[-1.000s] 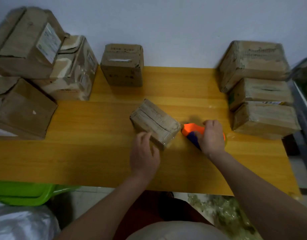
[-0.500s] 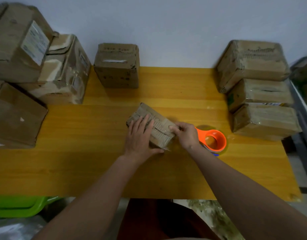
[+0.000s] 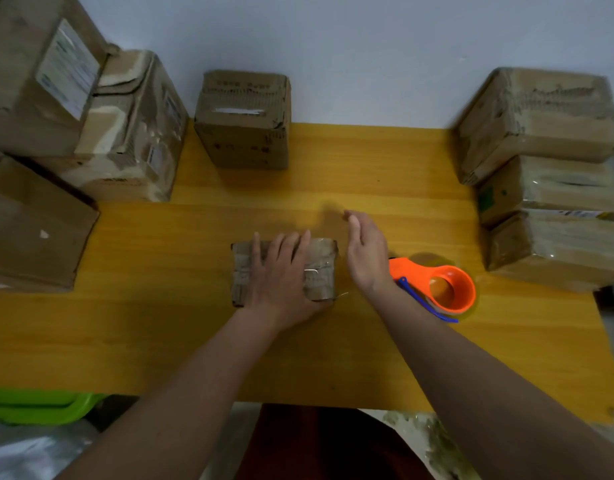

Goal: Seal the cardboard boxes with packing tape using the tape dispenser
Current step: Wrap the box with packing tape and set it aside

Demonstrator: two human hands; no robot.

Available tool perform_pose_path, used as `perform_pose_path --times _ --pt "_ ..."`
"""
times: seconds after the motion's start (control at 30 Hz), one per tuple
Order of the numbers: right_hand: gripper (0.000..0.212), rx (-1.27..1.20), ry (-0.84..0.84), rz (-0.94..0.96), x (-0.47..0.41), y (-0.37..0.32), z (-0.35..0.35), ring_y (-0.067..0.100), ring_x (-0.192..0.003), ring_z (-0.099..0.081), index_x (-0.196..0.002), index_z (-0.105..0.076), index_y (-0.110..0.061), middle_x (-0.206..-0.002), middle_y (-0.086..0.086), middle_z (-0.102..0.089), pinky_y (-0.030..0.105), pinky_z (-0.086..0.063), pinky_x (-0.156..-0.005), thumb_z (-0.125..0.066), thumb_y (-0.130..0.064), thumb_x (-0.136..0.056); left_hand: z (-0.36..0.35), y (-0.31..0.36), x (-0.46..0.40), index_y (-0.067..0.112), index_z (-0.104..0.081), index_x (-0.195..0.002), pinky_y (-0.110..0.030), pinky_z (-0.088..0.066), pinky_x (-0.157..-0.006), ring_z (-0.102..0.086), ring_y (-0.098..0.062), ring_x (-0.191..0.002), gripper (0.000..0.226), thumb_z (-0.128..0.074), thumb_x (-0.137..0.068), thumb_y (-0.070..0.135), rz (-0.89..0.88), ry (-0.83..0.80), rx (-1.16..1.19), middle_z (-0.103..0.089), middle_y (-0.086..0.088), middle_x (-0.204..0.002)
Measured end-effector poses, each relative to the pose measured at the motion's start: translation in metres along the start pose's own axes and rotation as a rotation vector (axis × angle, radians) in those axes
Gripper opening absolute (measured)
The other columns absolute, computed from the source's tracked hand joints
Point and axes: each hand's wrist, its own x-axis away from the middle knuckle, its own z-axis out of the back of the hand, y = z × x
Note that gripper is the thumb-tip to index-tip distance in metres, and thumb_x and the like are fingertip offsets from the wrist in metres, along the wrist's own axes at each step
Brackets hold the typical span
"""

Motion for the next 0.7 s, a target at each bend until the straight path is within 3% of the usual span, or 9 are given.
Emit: perform_pose_path --times 0.1,0.17,0.33,0.43,0.57,0.63,0.7 --pt "0.036 0.052 -0.182 0.087 0.017 -0.002 -0.018 0.027 -0.127 -0.045 -0.133 -0.048 0.001 -0.135 0.018 -0.052 0.032 -0.03 -0.109 -0.037 -0.011 -0.101 -0.003 0.008 0.001 0.021 -0.007 -0.151 -0.056 0.013 -0.112 -0.016 -0.023 -0.141 0.113 -0.031 -0.063 0.087 0.06 0.049 0.005 -0.024 0.001 -0.152" --pt "0.041 0.031 -0.211 0.087 0.02 0.0 -0.026 0.027 -0.13 -0.04 -0.14 -0.038 0.0 -0.139 0.018 -0.045 0.033 -0.028 -0.111 -0.037 -0.007 -0.1 -0.004 0.009 0.0 0.021 -0.006 -0.15 -0.056 0.014 -0.112 -0.016 -0.023 -0.14 0.111 -0.025 -0.061 0.085 0.07 0.073 0.006 -0.024 0.001 -0.152" --pt "0.046 -0.113 -0.263 -0.064 0.005 0.005 -0.032 0.027 -0.131 -0.037 -0.145 -0.03 -0.005 -0.141 0.016 -0.04 0.033 -0.026 -0.113 -0.039 -0.007 -0.1 -0.008 0.011 -0.002 0.023 -0.004 -0.15 -0.056 0.013 -0.112 -0.015 -0.024 -0.138 0.112 -0.04 -0.064 0.085 0.084 0.092 0.008 -0.024 0.002 -0.148" --pt "0.051 -0.31 -0.351 -0.131 0.004 0.007 -0.03 0.021 -0.12 -0.045 -0.148 -0.021 -0.011 -0.129 0.012 -0.045 0.033 -0.035 -0.108 -0.038 -0.008 -0.101 -0.008 0.012 -0.003 0.021 -0.009 -0.151 -0.057 0.01 -0.113 -0.018 -0.025 -0.137 0.111 -0.036 -0.066 0.087 0.096 0.098 0.024 -0.026 0.002 -0.148" --pt "0.059 -0.448 -0.416 -0.224 0.0 0.008 -0.027 0.013 -0.129 -0.038 -0.152 -0.01 -0.021 -0.15 0.002 -0.028 0.013 -0.04 -0.096 -0.041 -0.018 -0.101 -0.009 0.013 -0.003 0.02 -0.009 -0.151 -0.057 0.009 -0.113 -0.018 -0.026 -0.137 0.11 -0.035 -0.068 0.087 0.112 0.11 0.012 -0.028 0.001 -0.149" --pt "0.061 -0.522 -0.435 -0.325 0.003 0.007 -0.026 0.012 -0.125 -0.039 -0.152 -0.007 -0.027 -0.148 0.001 -0.026 0.006 -0.044 -0.081 -0.041 -0.022 -0.102 -0.009 0.013 -0.003 0.02 -0.007 -0.151 -0.056 0.011 -0.112 -0.018 -0.026 -0.139 0.111 -0.034 -0.067 0.088 0.117 0.093 0.01 -0.027 0.0 -0.15" --pt "0.061 -0.546 -0.429 -0.371 0.012 0.007 -0.023 0.015 -0.123 -0.042 -0.152 -0.005 -0.024 -0.141 -0.001 -0.031 0.008 -0.046 -0.081 -0.039 -0.02 -0.102 -0.009 0.015 -0.002 0.021 -0.005 -0.151 -0.056 0.012 -0.112 -0.017 -0.027 -0.14 0.112 -0.031 -0.065 0.088 0.132 0.083 0.029 -0.026 -0.002 -0.151"
